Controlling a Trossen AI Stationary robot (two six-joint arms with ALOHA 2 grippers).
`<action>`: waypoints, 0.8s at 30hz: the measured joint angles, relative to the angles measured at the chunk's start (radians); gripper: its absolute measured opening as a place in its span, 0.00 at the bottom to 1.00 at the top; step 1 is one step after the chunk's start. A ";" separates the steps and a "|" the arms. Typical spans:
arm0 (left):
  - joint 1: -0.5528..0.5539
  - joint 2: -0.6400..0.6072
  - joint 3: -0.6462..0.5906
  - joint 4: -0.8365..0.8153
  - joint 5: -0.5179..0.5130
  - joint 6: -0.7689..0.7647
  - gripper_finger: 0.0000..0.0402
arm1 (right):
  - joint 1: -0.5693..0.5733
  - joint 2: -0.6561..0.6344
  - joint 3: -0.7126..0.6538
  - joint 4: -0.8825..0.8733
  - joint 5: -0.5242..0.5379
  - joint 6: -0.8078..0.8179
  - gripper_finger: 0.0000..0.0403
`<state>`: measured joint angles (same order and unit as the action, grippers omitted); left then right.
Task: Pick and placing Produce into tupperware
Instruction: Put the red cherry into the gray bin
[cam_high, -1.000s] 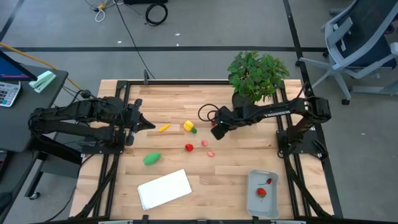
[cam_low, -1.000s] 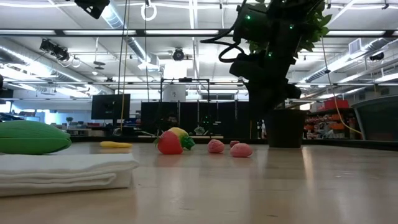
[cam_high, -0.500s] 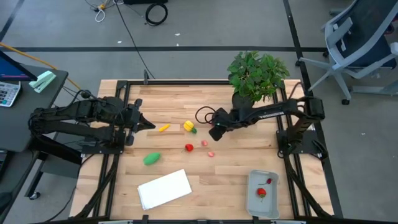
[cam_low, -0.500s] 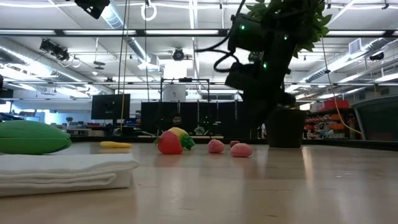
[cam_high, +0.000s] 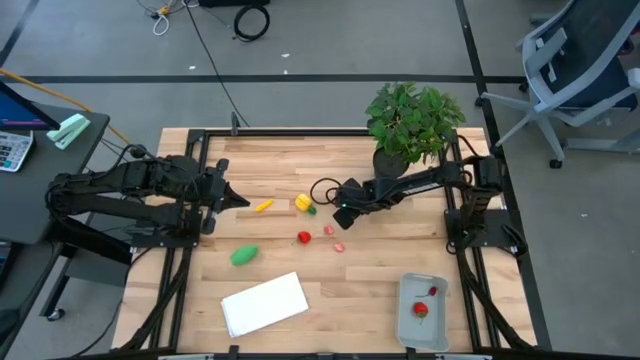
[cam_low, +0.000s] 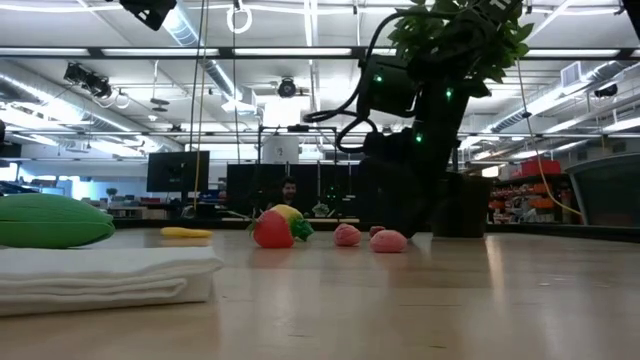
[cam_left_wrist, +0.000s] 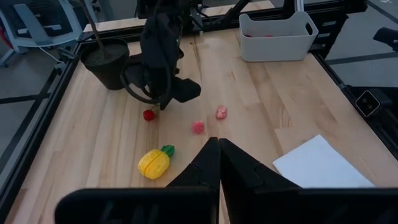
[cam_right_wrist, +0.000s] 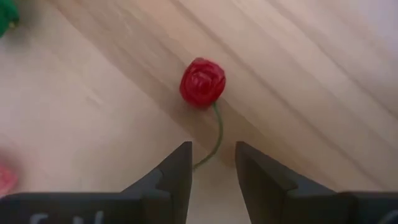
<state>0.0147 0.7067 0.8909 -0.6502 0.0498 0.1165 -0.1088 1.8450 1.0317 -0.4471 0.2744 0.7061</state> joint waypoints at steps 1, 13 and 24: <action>0.000 0.000 0.000 0.000 0.000 0.000 0.03 | -0.001 0.000 0.000 0.001 0.000 0.000 0.32; 0.000 0.000 0.000 0.000 0.000 0.000 0.05 | -0.019 0.019 0.003 0.026 0.015 -0.014 0.32; 0.000 0.000 0.000 -0.010 0.000 0.000 0.05 | 0.007 0.018 -0.001 0.032 0.144 -0.098 0.03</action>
<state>0.0147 0.7067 0.8909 -0.6603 0.0498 0.1162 -0.1020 1.8627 1.0308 -0.4154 0.4185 0.6084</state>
